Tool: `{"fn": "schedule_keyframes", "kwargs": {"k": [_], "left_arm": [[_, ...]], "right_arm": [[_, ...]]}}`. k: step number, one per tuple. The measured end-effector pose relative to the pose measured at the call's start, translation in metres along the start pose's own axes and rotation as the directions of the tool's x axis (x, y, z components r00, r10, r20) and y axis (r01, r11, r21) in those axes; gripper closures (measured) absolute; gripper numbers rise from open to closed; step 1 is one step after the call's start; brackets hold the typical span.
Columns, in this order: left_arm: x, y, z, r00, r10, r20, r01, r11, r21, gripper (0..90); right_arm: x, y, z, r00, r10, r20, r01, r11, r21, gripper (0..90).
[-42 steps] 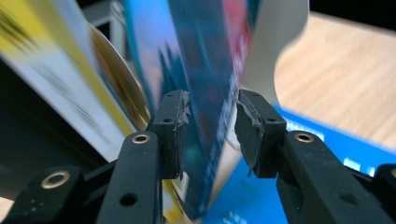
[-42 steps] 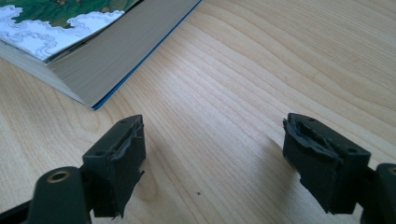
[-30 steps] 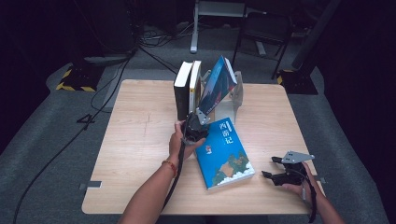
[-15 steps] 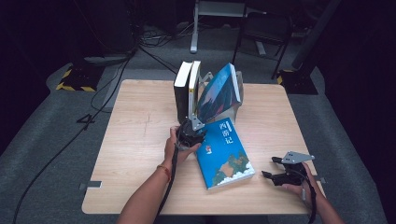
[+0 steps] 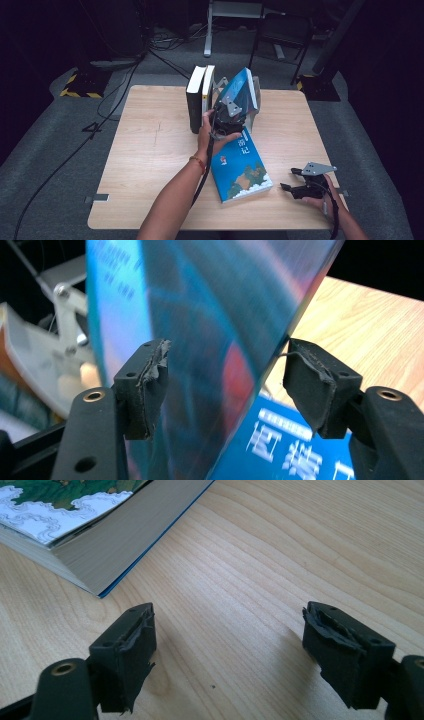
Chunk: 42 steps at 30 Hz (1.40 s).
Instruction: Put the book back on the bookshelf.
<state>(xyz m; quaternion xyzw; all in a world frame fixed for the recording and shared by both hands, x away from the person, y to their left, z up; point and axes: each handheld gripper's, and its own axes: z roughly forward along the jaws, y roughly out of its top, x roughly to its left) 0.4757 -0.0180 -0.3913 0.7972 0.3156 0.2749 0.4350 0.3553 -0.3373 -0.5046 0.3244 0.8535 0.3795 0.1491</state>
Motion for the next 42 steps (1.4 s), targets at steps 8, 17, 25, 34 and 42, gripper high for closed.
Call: {"fn": "schedule_keyframes", "kwargs": {"k": [8, 17, 25, 34, 42], "left_arm": [[-0.019, 0.015, 0.022, 0.9802, 0.028, -0.196, -0.022, 0.9992, 0.032, 33.2], [-0.006, 0.031, 0.002, 0.9477, 0.037, -0.317, -0.042, 0.999, -0.011, 67.5], [0.04, 0.027, -0.031, 0.9352, -0.052, -0.35, 0.07, 0.9968, 0.04, 69.4], [0.051, 0.023, -0.037, 0.9299, -0.033, -0.366, 0.052, 0.9978, 0.041, 64.7], [0.048, 0.039, -0.033, 0.9229, -0.03, -0.384, 0.035, 0.9994, 0.007, 57.9]], "right_arm": [[-0.001, 0.0, 0.0, 1.0, -0.003, -0.002, 0.003, 1.0, 0.001, 21.5], [-0.001, 0.0, 0.0, 1.0, -0.006, -0.004, 0.006, 1.0, 0.001, 21.6], [-0.001, 0.0, 0.0, 1.0, -0.006, -0.006, 0.006, 1.0, -0.001, 21.6], [-0.001, 0.0, 0.001, 1.0, -0.006, -0.007, 0.006, 1.0, 0.0, 21.5], [-0.001, 0.0, 0.001, 1.0, -0.006, -0.007, 0.006, 1.0, 0.0, 21.5]]}}
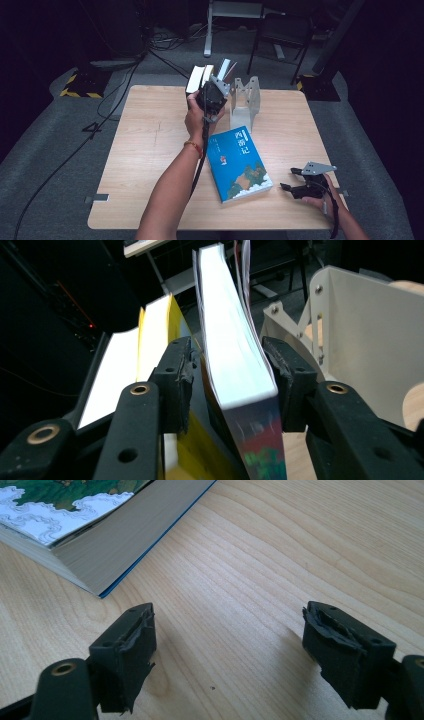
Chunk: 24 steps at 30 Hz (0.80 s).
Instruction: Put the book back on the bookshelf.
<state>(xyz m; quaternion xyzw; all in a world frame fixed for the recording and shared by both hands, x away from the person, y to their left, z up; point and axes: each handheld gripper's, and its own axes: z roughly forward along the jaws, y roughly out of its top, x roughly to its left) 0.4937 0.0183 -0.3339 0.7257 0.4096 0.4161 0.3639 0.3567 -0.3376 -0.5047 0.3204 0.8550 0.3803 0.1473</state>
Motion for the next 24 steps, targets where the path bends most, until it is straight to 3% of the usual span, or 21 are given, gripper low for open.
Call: {"fn": "schedule_keyframes", "kwargs": {"k": [3, 6, 8, 11, 12, 13, 15, 18, 20, 24], "left_arm": [[0.003, 0.001, 0.003, 0.9998, -0.014, 0.016, 0.014, 0.9999, -0.007, 57.7], [0.007, -0.001, 0.002, 0.9978, -0.048, 0.045, 0.049, 0.9986, -0.019, 48.9], [0.009, -0.002, 0.0, 0.9967, -0.056, 0.059, 0.057, 0.998, -0.025, 49.3], [0.008, -0.004, -0.003, 0.9968, -0.022, 0.077, 0.024, 0.9993, -0.028, 66.6], [0.009, -0.005, -0.004, 0.9981, -0.004, 0.061, 0.006, 0.9996, -0.028, 66.6], [0.011, -0.006, -0.004, 0.9976, -0.018, 0.067, 0.02, 0.9993, -0.03, 67.3], [0.018, -0.007, -0.003, 0.9928, -0.081, 0.089, 0.084, 0.9959, -0.033, 68.5], [0.025, -0.008, 0.001, 0.97, -0.197, 0.142, 0.207, 0.9769, -0.055, 72.0], [0.019, -0.005, 0.005, 0.9723, -0.181, 0.148, 0.193, 0.9784, -0.074, 73.0], [0.008, 0.005, 0.011, 0.9665, -0.187, 0.176, 0.207, 0.9727, -0.104, 73.5]], "right_arm": [[0.0, 0.0, 0.0, 1.0, -0.001, -0.001, 0.001, 1.0, 0.0, 21.5], [0.0, 0.0, 0.0, 1.0, -0.001, -0.001, 0.001, 1.0, 0.0, 21.5], [0.0, 0.0, 0.0, 1.0, -0.002, -0.002, 0.002, 1.0, 0.0, 21.5], [0.0, 0.0, 0.0, 1.0, -0.002, -0.002, 0.002, 1.0, 0.001, 21.5], [0.0, 0.0, 0.0, 1.0, -0.002, -0.002, 0.002, 1.0, 0.0, 21.5], [0.0, 0.0, 0.0, 1.0, -0.001, -0.001, 0.001, 1.0, 0.0, 21.5], [0.0, 0.0, 0.0, 1.0, -0.002, 0.0, 0.002, 1.0, 0.002, 21.5], [0.0, 0.0, 0.0, 1.0, -0.002, -0.001, 0.002, 1.0, 0.002, 21.5], [0.0, 0.0, 0.0, 1.0, -0.001, -0.001, 0.001, 1.0, 0.003, 21.5], [0.0, 0.0, 0.0, 1.0, -0.001, 0.001, 0.001, 1.0, 0.002, 21.4]]}}
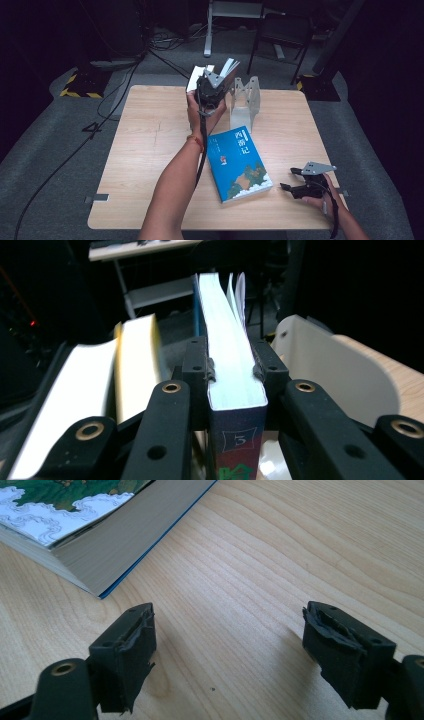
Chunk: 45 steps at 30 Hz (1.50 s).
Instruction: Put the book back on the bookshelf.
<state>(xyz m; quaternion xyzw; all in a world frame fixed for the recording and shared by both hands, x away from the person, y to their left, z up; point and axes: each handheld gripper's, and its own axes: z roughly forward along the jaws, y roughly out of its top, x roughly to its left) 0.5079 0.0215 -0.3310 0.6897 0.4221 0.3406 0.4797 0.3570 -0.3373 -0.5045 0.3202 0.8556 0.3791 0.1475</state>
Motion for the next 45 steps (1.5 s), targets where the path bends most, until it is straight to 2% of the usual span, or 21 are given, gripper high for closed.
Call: {"fn": "schedule_keyframes", "kwargs": {"k": [5, 8, 9, 11, 13, 17, 19, 21, 23, 24, 25, 27, 28, 30, 34, 35, 36, 38, 40, 42, 45], "left_arm": [[-0.011, 0.011, 0.015, 0.9978, -0.062, 0.021, 0.063, 0.9972, -0.041, 73.3], [-0.016, 0.013, 0.021, 0.9984, -0.055, 0.012, 0.056, 0.9967, -0.059, 73.1], [-0.021, 0.014, 0.024, 0.9966, -0.08, 0.018, 0.082, 0.9941, -0.072, 72.8], [-0.023, 0.014, 0.025, 0.9965, -0.081, 0.018, 0.082, 0.9939, -0.074, 72.5], [-0.028, 0.012, 0.023, 0.9987, -0.049, 0.008, 0.05, 0.9971, -0.057, 72.0], [-0.026, 0.004, 0.012, 0.9997, 0.006, 0.022, -0.005, 0.9998, -0.021, 70.2], [-0.023, -0.001, 0.007, 0.9993, 0.012, 0.036, -0.012, 0.9999, 0.01, 68.5], [-0.021, -0.002, 0.005, 0.9993, 0.015, 0.035, -0.016, 0.9997, 0.018, 64.7], [-0.013, -0.005, -0.002, 0.9997, -0.01, 0.023, 0.009, 0.9996, 0.028, 60.6], [-0.013, -0.005, -0.002, 0.9997, -0.01, 0.023, 0.009, 0.9996, 0.028, 55.5], [-0.008, -0.005, -0.005, 0.9996, -0.014, 0.024, 0.013, 0.9993, 0.036, 55.5], [-0.004, -0.005, -0.009, 0.9997, 0.003, 0.023, -0.004, 0.9992, 0.039, 55.1], [-0.002, -0.006, -0.01, 0.9986, 0.01, 0.051, -0.013, 0.9989, 0.045, 54.1], [-0.003, -0.007, -0.014, 0.9982, 0.043, 0.042, -0.045, 0.9976, 0.053, 48.8], [-0.001, -0.013, -0.022, 0.9936, 0.076, 0.084, -0.082, 0.9938, 0.075, 41.1], [-0.001, -0.013, -0.022, 0.9936, 0.076, 0.084, -0.082, 0.9938, 0.075, 40.1], [0.0, -0.016, -0.025, 0.9909, 0.074, 0.113, -0.082, 0.9941, 0.071, 40.1], [0.0, -0.018, -0.032, 0.987, 0.108, 0.119, -0.117, 0.9903, 0.074, 36.8], [0.0, -0.02, -0.037, 0.9818, 0.123, 0.145, -0.133, 0.9888, 0.067, 33.8], [-0.002, -0.023, -0.045, 0.9766, 0.16, 0.144, -0.172, 0.9821, 0.077, 31.2], [-0.005, -0.028, -0.056, 0.9681, 0.185, 0.169, -0.198, 0.9782, 0.063, 29.5]], "right_arm": [[0.0, 0.0, 0.0, 1.0, -0.001, -0.001, 0.001, 1.0, 0.0, 21.5], [0.0, 0.0, 0.0, 1.0, 0.0, -0.001, 0.0, 1.0, 0.0, 21.5], [0.0, 0.0, 0.0, 1.0, 0.0, -0.002, 0.0, 1.0, 0.0, 21.5], [0.0, 0.0, 0.0, 1.0, -0.001, -0.003, 0.001, 1.0, 0.0, 21.5], [0.0, 0.0, 0.0, 1.0, -0.003, -0.004, 0.003, 1.0, 0.0, 21.5], [0.0, 0.0, 0.0, 1.0, -0.003, -0.005, 0.003, 1.0, 0.0, 21.6], [0.0, 0.0, 0.0, 1.0, -0.003, -0.005, 0.003, 1.0, 0.0, 21.5], [0.0, 0.0, 0.0, 1.0, -0.003, -0.005, 0.003, 1.0, 0.0, 21.5], [0.0, 0.0, 0.0, 1.0, -0.004, -0.005, 0.004, 1.0, 0.0, 21.5], [0.0, 0.0, 0.0, 1.0, -0.004, -0.005, 0.004, 1.0, 0.0, 21.5], [0.0, 0.0, 0.0, 1.0, -0.004, -0.006, 0.004, 1.0, 0.0, 21.5], [0.0, 0.0, 0.0, 1.0, -0.003, -0.006, 0.003, 1.0, -0.001, 21.5], [0.0, 0.0, 0.0, 1.0, -0.002, -0.006, 0.002, 1.0, -0.001, 21.5], [0.0, 0.0, 0.0, 1.0, -0.001, -0.006, 0.001, 1.0, -0.001, 21.5], [0.0, 0.0, 0.0, 1.0, -0.001, -0.005, 0.001, 1.0, -0.001, 21.4], [0.0, 0.0, 0.0, 1.0, -0.001, -0.005, 0.001, 1.0, -0.001, 21.4], [0.0, 0.0, 0.0, 1.0, 0.0, -0.004, 0.0, 1.0, -0.001, 21.4], [0.0, 0.0, 0.0, 1.0, 0.0, -0.004, 0.0, 1.0, -0.001, 21.5], [0.0, 0.0, 0.0, 1.0, -0.001, -0.004, 0.001, 1.0, -0.001, 21.4], [0.0, 0.0, 0.0, 1.0, 0.0, -0.004, 0.0, 1.0, -0.001, 21.4], [0.0, 0.0, 0.0, 1.0, 0.0, -0.004, 0.0, 1.0, -0.001, 21.5]]}}
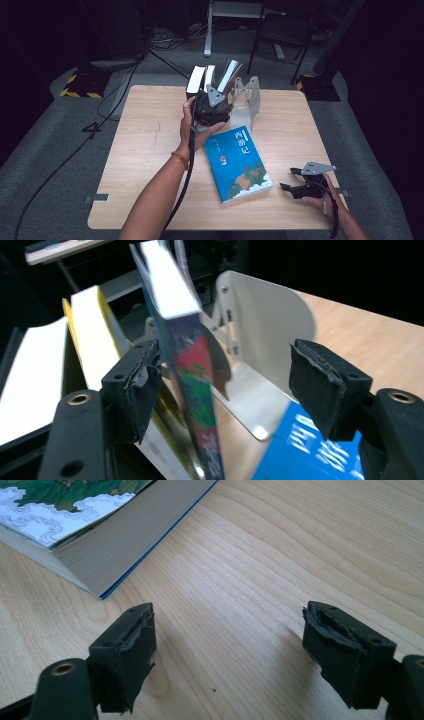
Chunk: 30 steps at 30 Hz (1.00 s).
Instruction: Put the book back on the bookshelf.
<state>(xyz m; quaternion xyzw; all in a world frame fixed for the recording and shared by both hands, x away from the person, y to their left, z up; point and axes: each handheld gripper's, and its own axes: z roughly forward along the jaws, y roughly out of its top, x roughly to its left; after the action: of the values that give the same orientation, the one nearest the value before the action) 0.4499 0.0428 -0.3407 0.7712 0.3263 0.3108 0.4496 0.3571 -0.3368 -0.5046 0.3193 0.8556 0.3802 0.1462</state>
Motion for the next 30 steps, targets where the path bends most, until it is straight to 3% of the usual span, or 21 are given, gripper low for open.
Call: {"fn": "schedule_keyframes", "kwargs": {"k": [7, 12, 15, 16, 17, 18, 23, 24, 25, 28, 30], "left_arm": [[-0.014, -0.023, -0.023, 0.9957, 0.033, 0.087, -0.033, 0.9994, -0.002, 26.2], [-0.026, -0.055, -0.033, 0.9865, 0.075, 0.146, -0.085, 0.9946, 0.059, 24.7], [-0.032, -0.078, -0.037, 0.979, 0.074, 0.19, -0.094, 0.9909, 0.096, 24.3], [-0.033, -0.084, -0.038, 0.9777, 0.075, 0.196, -0.098, 0.989, 0.11, 24.3], [-0.036, -0.095, -0.039, 0.9723, 0.076, 0.221, -0.108, 0.9844, 0.139, 24.2], [-0.036, -0.095, -0.039, 0.9723, 0.076, 0.221, -0.108, 0.9844, 0.139, 24.0], [-0.043, -0.137, -0.043, 0.9568, 0.056, 0.285, -0.124, 0.9663, 0.226, 23.9], [-0.045, -0.145, -0.045, 0.9528, 0.043, 0.301, -0.118, 0.9644, 0.236, 23.8], [-0.045, -0.145, -0.045, 0.9528, 0.043, 0.301, -0.118, 0.9644, 0.236, 23.8], [-0.049, -0.163, -0.05, 0.9413, 0.023, 0.337, -0.121, 0.9536, 0.275, 23.9], [-0.052, -0.17, -0.052, 0.9363, 0.025, 0.35, -0.133, 0.9479, 0.29, 23.9]], "right_arm": [[0.0, 0.0, 0.0, 1.0, 0.001, 0.001, -0.001, 1.0, 0.0, 21.5], [0.0, 0.0, 0.0, 1.0, 0.003, 0.004, -0.003, 1.0, 0.001, 21.4], [0.001, 0.0, 0.0, 1.0, 0.006, 0.008, -0.006, 1.0, 0.001, 21.1], [0.001, 0.0, 0.0, 0.9999, 0.006, 0.01, -0.006, 1.0, 0.001, 21.1], [0.001, 0.0, 0.0, 0.9999, 0.006, 0.01, -0.006, 1.0, 0.002, 21.1], [0.001, 0.0, 0.0, 0.9999, 0.006, 0.01, -0.006, 1.0, 0.002, 21.1], [0.003, 0.002, -0.002, 0.9999, -0.004, 0.013, 0.004, 0.9999, 0.015, 23.3], [0.004, 0.002, -0.002, 1.0, -0.001, 0.0, 0.001, 0.9997, 0.022, 23.5], [0.004, 0.002, -0.002, 1.0, -0.001, 0.0, 0.001, 0.9997, 0.022, 23.5], [0.013, 0.008, -0.008, 0.9969, -0.062, -0.05, 0.062, 0.9981, 0.005, 28.3], [0.019, 0.011, -0.014, 0.9896, -0.102, -0.101, 0.102, 0.9947, -0.006, 31.5]]}}
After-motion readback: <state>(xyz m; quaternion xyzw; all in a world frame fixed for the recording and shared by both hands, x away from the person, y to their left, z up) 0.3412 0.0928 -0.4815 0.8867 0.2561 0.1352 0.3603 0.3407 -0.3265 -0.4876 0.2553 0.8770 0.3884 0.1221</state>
